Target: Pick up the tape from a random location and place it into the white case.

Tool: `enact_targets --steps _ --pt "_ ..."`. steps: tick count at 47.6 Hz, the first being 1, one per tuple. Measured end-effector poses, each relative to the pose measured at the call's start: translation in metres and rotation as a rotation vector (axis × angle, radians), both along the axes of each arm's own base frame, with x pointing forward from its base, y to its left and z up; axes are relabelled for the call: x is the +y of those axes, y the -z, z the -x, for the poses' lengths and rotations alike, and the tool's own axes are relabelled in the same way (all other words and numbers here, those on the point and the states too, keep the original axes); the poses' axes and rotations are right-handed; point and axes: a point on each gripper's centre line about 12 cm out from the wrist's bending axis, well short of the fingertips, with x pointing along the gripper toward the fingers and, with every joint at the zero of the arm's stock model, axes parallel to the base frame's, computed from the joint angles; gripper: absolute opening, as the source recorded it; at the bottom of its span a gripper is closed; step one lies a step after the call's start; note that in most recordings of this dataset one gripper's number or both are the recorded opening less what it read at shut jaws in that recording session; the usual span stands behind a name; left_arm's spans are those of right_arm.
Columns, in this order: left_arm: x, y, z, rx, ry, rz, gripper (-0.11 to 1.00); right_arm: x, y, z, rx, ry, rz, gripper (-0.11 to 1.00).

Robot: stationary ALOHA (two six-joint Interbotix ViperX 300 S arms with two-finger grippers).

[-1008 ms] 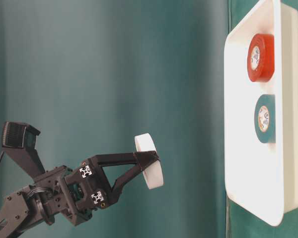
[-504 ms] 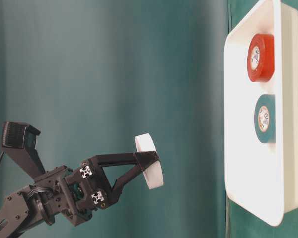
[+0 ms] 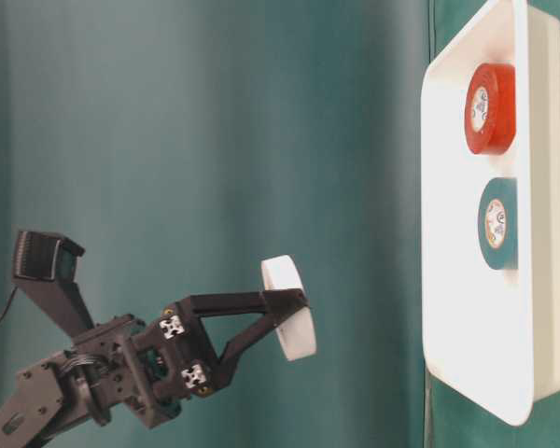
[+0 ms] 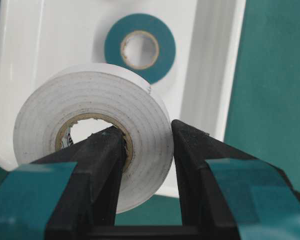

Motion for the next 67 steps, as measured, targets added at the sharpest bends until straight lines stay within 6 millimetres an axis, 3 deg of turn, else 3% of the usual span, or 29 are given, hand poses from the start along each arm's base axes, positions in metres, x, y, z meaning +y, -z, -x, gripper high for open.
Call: enact_targets --steps 4,20,42,53,67 --pt "0.000 0.009 -0.002 0.012 0.002 0.003 0.24 0.000 0.000 0.000 -0.001 0.000 0.000 0.88" --pt "0.010 0.075 -0.012 0.059 -0.012 0.017 0.24 0.000 0.000 0.000 0.000 0.000 -0.002 0.88" --pt "0.031 0.130 -0.009 0.085 -0.065 0.030 0.24 0.000 0.002 -0.001 0.015 0.001 -0.001 0.88" --pt "0.037 0.152 -0.010 0.099 -0.076 0.034 0.24 0.000 0.004 -0.002 0.022 -0.002 0.003 0.88" --pt "0.038 0.157 -0.013 0.082 -0.078 0.031 0.24 0.000 0.004 -0.002 0.023 -0.002 0.003 0.88"
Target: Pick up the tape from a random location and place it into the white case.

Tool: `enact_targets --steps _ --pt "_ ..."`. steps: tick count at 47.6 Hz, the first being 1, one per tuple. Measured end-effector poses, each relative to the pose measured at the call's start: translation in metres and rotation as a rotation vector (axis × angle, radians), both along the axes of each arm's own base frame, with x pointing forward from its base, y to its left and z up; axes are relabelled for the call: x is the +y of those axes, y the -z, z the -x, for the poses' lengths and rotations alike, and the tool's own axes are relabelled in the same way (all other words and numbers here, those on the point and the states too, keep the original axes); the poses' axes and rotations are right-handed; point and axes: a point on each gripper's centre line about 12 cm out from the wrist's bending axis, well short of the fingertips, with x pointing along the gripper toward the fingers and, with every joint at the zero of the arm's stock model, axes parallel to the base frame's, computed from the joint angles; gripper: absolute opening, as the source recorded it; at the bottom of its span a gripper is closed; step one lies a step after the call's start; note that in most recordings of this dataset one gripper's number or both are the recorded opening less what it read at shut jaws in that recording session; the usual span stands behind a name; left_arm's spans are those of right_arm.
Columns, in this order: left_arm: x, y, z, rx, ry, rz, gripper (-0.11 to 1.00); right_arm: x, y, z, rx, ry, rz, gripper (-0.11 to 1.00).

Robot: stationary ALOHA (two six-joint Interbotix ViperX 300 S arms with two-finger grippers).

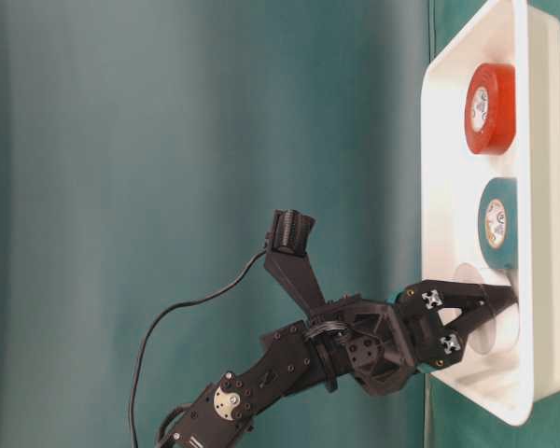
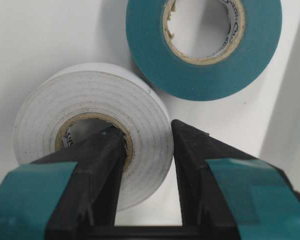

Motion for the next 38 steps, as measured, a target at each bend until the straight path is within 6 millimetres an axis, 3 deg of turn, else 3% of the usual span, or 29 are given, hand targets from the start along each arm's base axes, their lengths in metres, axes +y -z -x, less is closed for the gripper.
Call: enact_targets --steps 22,24,34,38 --pt "-0.0061 0.0040 0.0036 0.033 0.010 0.013 0.25 -0.0001 -0.0001 0.0002 0.000 0.000 0.002 0.88" --pt "-0.0068 0.0041 0.0035 0.034 0.010 0.014 0.31 -0.0001 0.0001 0.0001 0.001 0.000 0.002 0.88" --pt "-0.0084 0.0049 0.0039 0.037 0.013 0.016 0.88 -0.0001 0.0001 0.0001 0.001 0.000 0.002 0.88" --pt "-0.0083 0.0049 0.0038 0.035 0.013 0.015 0.98 -0.0001 0.0000 0.0003 0.001 0.000 0.002 0.88"
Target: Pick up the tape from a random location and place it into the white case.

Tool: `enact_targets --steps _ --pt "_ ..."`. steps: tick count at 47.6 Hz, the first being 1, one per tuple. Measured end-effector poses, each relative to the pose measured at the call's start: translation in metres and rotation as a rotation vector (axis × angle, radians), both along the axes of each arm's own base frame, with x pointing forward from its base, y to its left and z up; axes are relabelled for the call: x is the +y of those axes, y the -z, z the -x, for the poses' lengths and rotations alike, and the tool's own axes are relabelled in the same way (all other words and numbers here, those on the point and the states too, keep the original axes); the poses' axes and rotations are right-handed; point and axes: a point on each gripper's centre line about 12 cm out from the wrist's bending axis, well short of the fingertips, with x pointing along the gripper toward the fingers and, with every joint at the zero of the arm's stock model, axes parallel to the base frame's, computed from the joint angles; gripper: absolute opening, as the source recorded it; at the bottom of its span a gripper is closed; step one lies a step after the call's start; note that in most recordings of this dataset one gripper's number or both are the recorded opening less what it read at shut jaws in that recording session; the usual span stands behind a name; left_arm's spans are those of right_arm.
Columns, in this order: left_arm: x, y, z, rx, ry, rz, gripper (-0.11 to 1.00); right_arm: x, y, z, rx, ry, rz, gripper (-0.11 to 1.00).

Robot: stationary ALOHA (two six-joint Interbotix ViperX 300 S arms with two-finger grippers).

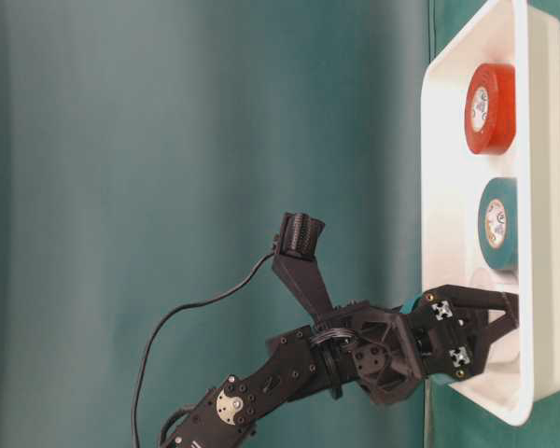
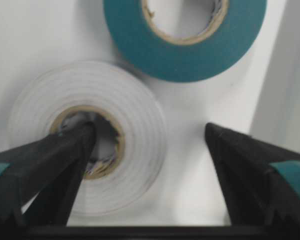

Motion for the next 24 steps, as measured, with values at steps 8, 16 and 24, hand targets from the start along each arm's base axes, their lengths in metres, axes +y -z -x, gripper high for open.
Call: enact_targets --steps 8,16,24 --pt "0.000 0.000 0.000 0.002 0.001 0.000 0.96 0.000 0.000 0.000 0.000 0.000 0.000 0.88" --pt "0.000 -0.014 0.001 -0.027 0.000 -0.010 0.96 0.000 0.000 0.000 0.000 0.000 0.000 0.88" --pt "-0.002 -0.056 0.005 -0.112 -0.001 -0.039 0.96 0.000 0.000 0.000 0.001 0.001 -0.001 0.88"
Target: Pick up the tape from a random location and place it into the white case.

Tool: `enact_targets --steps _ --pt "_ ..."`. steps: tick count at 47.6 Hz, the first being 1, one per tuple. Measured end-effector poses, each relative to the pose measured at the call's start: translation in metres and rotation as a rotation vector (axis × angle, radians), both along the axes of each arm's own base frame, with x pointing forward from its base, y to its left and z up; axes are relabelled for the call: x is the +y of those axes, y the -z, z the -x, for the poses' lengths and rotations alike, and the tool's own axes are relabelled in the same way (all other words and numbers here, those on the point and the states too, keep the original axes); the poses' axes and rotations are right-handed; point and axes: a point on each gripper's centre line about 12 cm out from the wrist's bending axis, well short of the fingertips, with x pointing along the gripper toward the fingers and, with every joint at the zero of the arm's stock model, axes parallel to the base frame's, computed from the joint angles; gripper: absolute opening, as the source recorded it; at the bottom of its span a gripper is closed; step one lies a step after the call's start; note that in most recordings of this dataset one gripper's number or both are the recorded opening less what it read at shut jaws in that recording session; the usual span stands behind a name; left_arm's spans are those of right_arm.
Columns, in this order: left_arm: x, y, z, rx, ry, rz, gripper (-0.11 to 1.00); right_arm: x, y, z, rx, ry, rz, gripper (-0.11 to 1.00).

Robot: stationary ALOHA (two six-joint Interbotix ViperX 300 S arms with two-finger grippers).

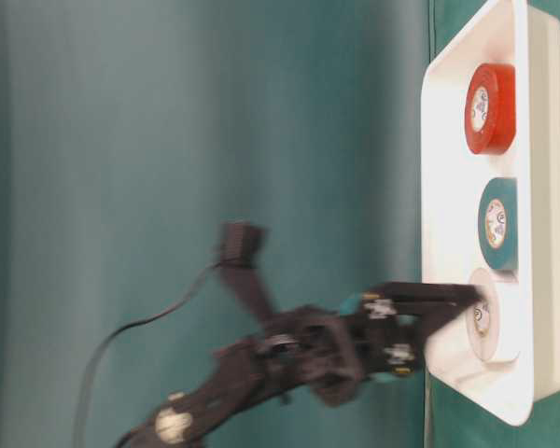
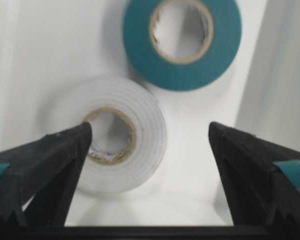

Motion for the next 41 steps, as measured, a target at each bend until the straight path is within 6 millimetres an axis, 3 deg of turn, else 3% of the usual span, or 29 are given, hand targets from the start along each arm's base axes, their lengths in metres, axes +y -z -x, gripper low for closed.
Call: enact_targets --steps 9,21,34,41 --pt "-0.004 -0.039 0.012 -0.039 0.000 -0.014 0.96 0.000 0.000 0.000 0.003 0.000 0.000 0.88" --pt "-0.009 -0.070 0.026 -0.068 0.001 -0.025 0.96 0.000 0.000 0.000 0.003 0.001 0.000 0.88" --pt "-0.010 -0.075 0.028 -0.078 0.002 -0.028 0.96 0.000 0.000 0.000 0.001 0.000 0.000 0.88" --pt "-0.023 -0.075 0.024 -0.078 0.034 -0.024 0.95 0.000 0.000 0.000 0.003 0.000 0.000 0.88"
